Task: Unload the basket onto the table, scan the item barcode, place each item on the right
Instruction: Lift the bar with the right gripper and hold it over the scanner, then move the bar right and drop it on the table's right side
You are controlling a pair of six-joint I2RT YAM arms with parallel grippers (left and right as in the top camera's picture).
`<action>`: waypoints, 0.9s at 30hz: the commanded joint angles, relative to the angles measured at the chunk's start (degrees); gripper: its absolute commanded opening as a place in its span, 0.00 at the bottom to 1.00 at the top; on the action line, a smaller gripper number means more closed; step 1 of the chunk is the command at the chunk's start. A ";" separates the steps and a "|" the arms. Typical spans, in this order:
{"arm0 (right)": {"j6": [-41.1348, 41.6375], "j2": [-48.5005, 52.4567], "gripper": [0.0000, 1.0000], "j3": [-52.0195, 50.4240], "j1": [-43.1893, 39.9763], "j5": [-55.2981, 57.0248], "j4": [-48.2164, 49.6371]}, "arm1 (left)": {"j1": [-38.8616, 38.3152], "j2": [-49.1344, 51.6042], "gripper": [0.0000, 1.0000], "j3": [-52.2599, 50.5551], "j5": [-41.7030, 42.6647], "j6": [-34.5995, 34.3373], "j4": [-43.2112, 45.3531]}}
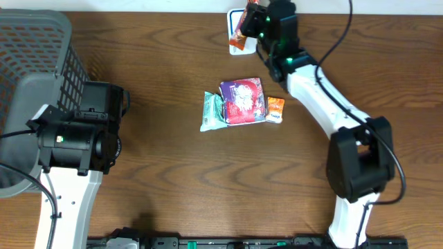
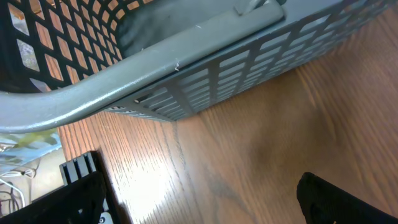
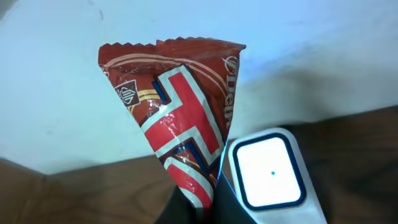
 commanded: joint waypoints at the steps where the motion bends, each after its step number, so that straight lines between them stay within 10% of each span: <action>1: 0.55 5.73 0.01 6.29 -0.83 4.96 -0.50 | 0.22 0.26 0.98 -0.28 -1.40 -0.26 -0.15; 11: -2.32 21.81 0.01 32.17 -0.85 4.31 -17.92 | 0.24 0.26 0.98 -0.28 -1.40 -0.26 -0.15; 27: -10.23 11.41 0.01 34.51 -14.01 10.73 -39.52 | 0.24 0.26 0.98 -0.28 -1.40 -0.26 -0.15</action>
